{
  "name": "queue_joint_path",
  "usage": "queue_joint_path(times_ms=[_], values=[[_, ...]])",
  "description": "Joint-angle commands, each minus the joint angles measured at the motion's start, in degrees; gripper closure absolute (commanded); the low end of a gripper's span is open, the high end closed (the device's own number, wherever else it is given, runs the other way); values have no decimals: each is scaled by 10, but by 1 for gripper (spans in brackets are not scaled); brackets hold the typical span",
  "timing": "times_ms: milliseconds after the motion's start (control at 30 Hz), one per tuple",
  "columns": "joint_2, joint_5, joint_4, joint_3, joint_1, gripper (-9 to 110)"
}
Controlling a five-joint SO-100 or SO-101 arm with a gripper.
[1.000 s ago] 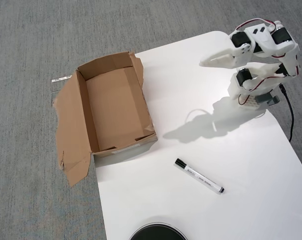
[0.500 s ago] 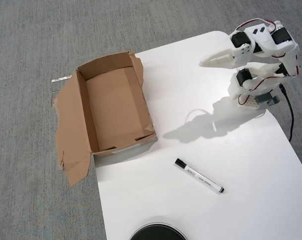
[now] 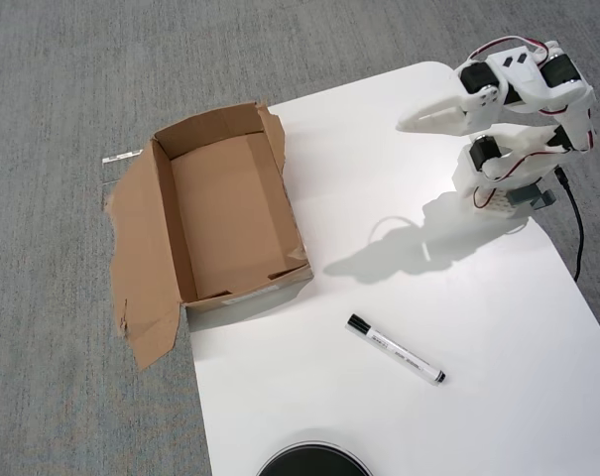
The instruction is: Grasp a pen and put it in the box.
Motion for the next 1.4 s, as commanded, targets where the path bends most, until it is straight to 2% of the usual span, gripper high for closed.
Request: queue_joint_path(times_ms=[0,500,900,1067,1367], values=[[-68,-2,-7,-101,-4,101],[-386,-2,-7,-480,-4,101],[-556,-3,-6,-615,-10,101],[-588,-3,-6,-632,-63,101],[-588,-3,-6,-631,-240,101]])
